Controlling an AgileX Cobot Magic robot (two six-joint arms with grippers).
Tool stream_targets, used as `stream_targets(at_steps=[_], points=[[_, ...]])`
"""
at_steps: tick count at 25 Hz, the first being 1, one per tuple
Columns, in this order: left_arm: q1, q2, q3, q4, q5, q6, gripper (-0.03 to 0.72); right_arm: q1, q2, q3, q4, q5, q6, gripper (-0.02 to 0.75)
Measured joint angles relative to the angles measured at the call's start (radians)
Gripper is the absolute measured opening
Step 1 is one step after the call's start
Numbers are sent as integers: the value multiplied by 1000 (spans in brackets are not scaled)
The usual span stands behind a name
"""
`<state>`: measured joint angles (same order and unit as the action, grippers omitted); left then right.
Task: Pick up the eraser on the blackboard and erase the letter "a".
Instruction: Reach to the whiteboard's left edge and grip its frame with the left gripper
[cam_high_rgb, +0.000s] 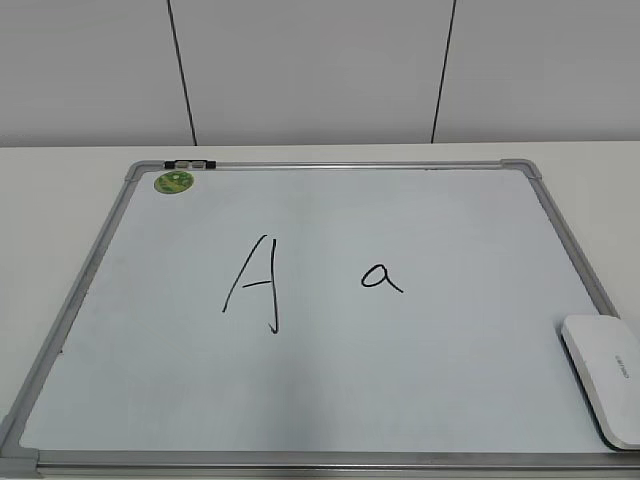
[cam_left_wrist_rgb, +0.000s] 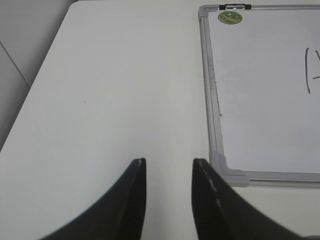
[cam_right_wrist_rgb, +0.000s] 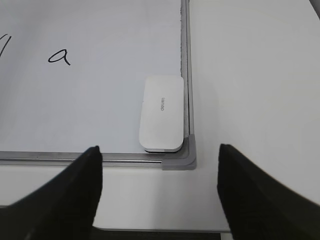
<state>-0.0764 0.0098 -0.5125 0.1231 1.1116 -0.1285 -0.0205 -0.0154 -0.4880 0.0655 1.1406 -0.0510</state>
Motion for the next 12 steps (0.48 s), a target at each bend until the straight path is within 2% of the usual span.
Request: stream_targets(at_steps=[12], points=[[0, 5, 0, -6, -5, 0, 236, 0, 0, 0, 0, 0, 0, 534]])
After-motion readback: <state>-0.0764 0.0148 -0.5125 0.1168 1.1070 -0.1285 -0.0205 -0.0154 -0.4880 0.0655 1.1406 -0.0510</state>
